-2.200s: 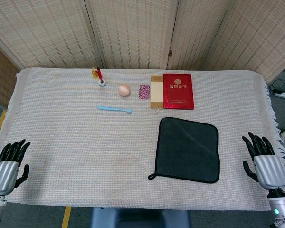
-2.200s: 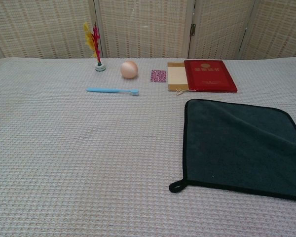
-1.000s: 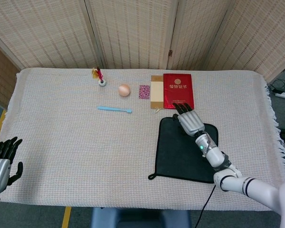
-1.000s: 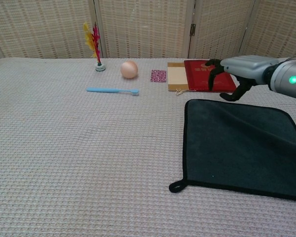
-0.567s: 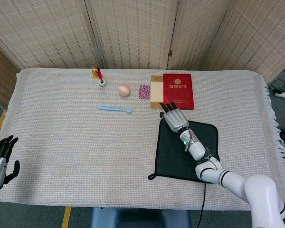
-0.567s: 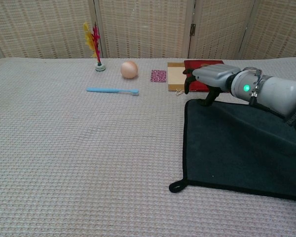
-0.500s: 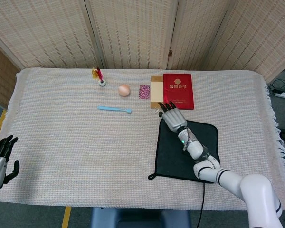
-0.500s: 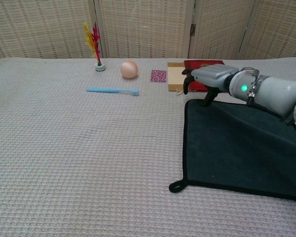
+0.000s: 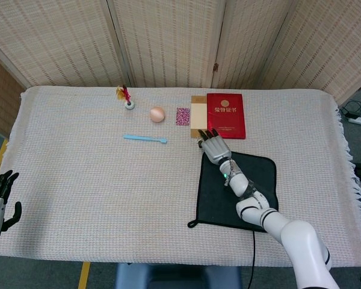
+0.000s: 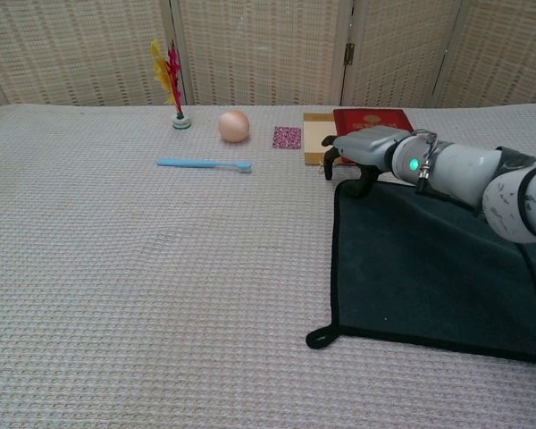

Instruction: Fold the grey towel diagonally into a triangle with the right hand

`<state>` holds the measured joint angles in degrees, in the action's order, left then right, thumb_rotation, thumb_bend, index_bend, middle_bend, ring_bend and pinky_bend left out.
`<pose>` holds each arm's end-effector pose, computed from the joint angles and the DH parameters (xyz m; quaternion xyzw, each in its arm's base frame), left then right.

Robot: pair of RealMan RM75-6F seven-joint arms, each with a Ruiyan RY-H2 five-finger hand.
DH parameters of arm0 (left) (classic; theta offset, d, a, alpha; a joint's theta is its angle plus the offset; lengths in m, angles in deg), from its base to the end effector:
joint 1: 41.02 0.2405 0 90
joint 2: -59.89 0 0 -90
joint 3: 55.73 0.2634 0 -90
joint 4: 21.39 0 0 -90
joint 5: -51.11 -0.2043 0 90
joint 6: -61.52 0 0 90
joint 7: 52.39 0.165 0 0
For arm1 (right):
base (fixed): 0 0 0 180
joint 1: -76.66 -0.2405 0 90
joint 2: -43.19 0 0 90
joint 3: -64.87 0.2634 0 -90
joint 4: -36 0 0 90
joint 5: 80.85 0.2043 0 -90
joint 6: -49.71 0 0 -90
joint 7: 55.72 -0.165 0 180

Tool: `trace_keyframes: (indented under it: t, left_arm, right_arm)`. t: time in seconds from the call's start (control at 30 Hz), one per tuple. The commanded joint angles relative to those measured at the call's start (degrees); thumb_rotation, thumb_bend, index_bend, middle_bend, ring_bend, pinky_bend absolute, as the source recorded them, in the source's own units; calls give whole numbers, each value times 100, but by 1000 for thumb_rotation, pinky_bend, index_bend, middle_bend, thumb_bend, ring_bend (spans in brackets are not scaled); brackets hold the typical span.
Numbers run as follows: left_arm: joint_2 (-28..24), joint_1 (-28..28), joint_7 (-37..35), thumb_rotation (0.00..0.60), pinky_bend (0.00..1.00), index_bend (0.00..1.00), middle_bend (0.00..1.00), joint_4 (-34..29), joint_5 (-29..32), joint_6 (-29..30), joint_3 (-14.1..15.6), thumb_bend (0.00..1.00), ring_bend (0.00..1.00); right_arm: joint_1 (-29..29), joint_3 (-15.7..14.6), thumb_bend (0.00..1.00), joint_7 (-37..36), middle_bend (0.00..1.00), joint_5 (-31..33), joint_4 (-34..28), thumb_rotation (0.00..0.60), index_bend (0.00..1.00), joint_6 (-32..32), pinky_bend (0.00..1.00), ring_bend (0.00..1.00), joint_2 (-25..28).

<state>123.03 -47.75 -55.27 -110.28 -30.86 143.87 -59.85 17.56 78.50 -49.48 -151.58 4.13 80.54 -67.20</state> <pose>-0.3325 0.2182 0.1813 -0.5837 -0.3925 -0.3753 0.6037 -0.1523 -0.4785 -0.0860 0.7926 -0.3195 0.2501 0.4552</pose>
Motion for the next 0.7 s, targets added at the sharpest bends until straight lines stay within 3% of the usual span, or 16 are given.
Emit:
trace_keyframes:
  t: [0.03,0.2,0.37,0.7]
  left_arm:
    - [-2,-8,-12,600,0,0,62,11,13,-21,-4,662,0]
    - [-5,-19,-30,600,0,0,62,33,56,-53,-22,662,0]
    - [10,-46,-31,600,0,0,62,66,93,-116,-31,661,0]
    - [30,-67,-25,600,0,0,62,110,123,-151,-44,660,0]
  right_arm:
    - [-65,-30,515,-119,0,-43,199,600,332,-80,0,0,-115]
    - [-104,-103,515,-272,0,-157,425,600,363,-92,0,0,-222]
    - [-83,-160,516,-469,0,-267,527,600,532,-22,0,0,-241]
    - [-51,-240,516,-745,20,-426,682,600,663,89,0,8,-263]
